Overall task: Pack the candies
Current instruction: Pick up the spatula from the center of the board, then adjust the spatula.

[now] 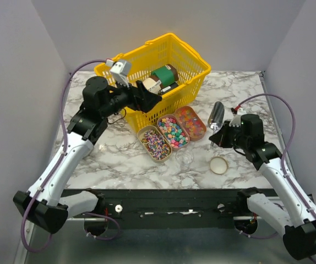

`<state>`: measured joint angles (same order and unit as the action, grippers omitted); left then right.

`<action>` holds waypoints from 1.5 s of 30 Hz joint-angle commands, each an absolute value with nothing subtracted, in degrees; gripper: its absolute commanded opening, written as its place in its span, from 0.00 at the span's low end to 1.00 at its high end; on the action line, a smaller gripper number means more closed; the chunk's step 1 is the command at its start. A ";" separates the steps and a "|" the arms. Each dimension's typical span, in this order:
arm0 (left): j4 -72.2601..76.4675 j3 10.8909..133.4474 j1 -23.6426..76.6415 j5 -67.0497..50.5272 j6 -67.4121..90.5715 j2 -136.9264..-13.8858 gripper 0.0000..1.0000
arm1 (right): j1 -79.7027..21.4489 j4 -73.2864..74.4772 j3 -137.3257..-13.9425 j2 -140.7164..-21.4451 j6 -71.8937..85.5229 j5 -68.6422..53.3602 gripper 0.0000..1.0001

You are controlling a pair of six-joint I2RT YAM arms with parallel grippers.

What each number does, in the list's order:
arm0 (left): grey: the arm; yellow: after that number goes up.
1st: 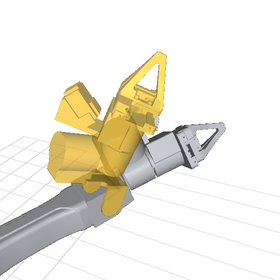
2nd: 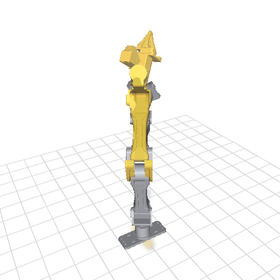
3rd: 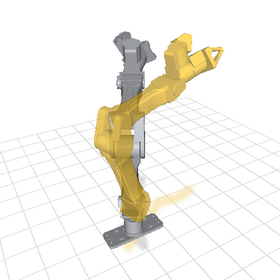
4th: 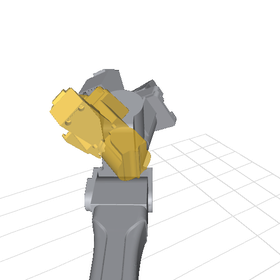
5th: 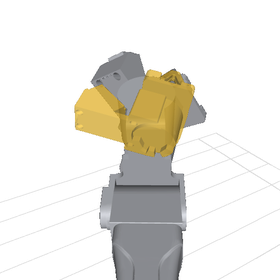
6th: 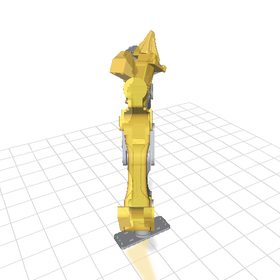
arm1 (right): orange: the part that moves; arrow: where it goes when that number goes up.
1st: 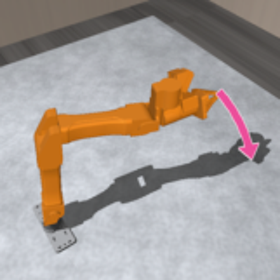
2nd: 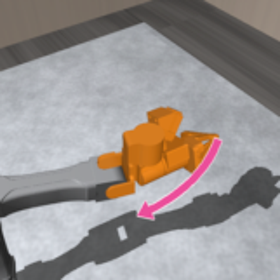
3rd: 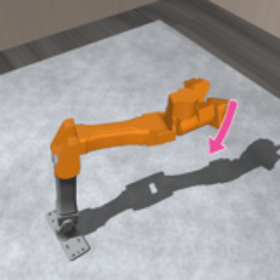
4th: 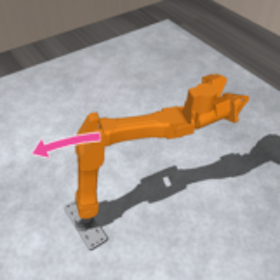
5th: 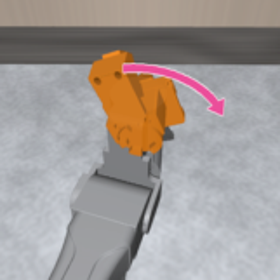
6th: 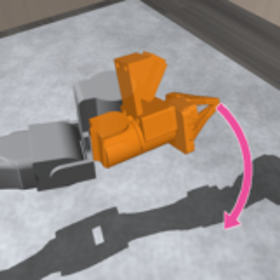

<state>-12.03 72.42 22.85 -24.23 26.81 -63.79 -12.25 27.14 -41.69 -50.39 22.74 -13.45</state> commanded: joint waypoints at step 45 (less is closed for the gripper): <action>-10.91 78.40 37.00 -30.58 26.10 -81.21 0.95 | -37.71 37.44 -54.92 -52.29 10.37 -13.37 0.01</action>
<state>-13.69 80.97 36.82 -25.34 25.17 -81.78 -37.43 39.13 -52.99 -51.05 11.49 -16.82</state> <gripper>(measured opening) 0.968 0.041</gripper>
